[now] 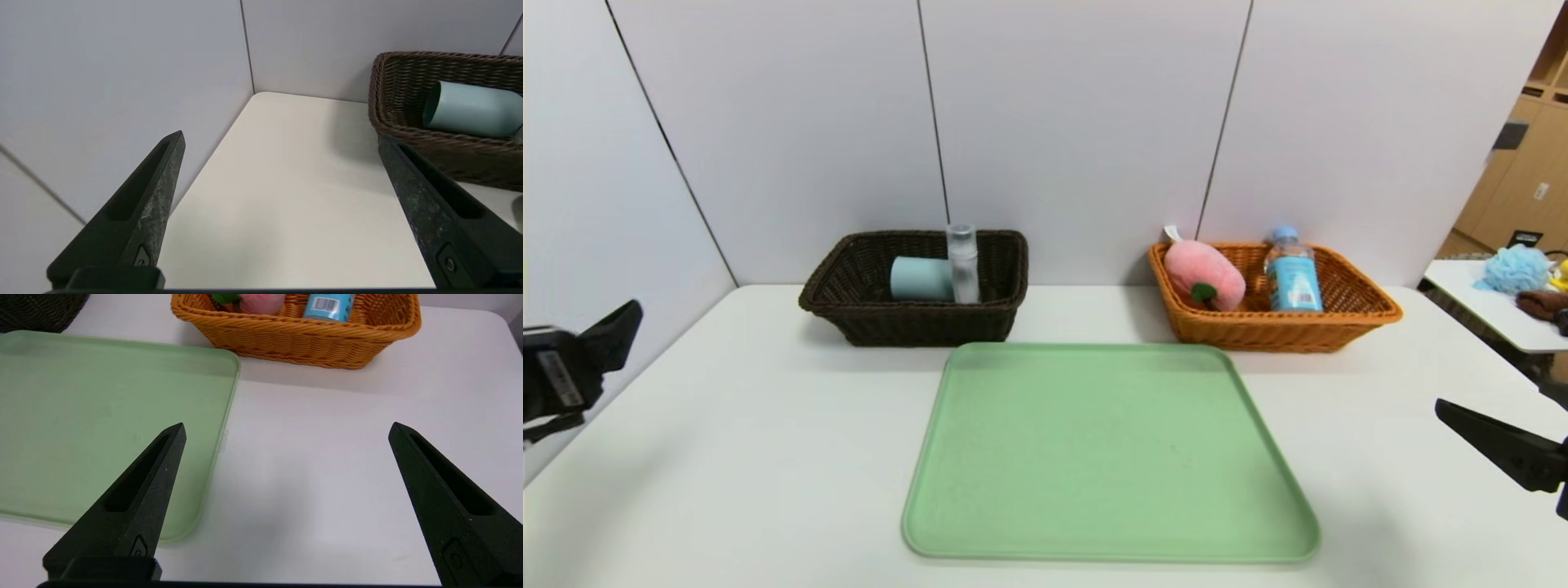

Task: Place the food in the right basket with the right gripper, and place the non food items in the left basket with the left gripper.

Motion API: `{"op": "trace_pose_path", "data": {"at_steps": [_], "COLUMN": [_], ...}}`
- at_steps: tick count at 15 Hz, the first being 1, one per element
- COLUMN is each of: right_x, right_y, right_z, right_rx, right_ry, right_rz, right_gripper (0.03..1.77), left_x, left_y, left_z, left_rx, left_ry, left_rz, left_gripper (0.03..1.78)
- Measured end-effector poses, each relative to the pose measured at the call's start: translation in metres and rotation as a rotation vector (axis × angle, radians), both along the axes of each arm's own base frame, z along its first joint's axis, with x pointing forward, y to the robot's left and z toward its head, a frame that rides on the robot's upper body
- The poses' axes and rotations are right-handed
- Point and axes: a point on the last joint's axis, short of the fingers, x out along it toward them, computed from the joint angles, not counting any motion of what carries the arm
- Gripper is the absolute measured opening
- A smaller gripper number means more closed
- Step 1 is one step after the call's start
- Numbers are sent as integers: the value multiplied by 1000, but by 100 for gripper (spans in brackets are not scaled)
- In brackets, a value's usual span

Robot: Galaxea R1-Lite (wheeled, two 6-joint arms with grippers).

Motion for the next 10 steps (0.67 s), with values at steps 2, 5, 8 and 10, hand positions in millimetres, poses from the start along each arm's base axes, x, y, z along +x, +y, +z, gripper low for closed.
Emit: {"op": "trace_pose_path", "data": {"at_steps": [2,5,8,10], "right_x": [-10,-27,-46,-63], "right_y": [-3,-8,-11,-11], "right_z": [-8,-17,-28,-38], "right_rx": [7,14,32,43], "right_ry": [-11,-37,-72,-85], "right_rz": [-9,-45,-44,-13], "right_gripper": [171,171,171,171], "left_x": [-26,-56,-75,-85], "left_y": [4,5,5,4], "left_z": [-17,-42,-63,-73], "left_rx": [2,-17,-33,-36], "left_ry": [-10,-33,-43,-45], "left_rz": [-15,-37,-46,-52], "left_gripper": [167,168,169,169]}}
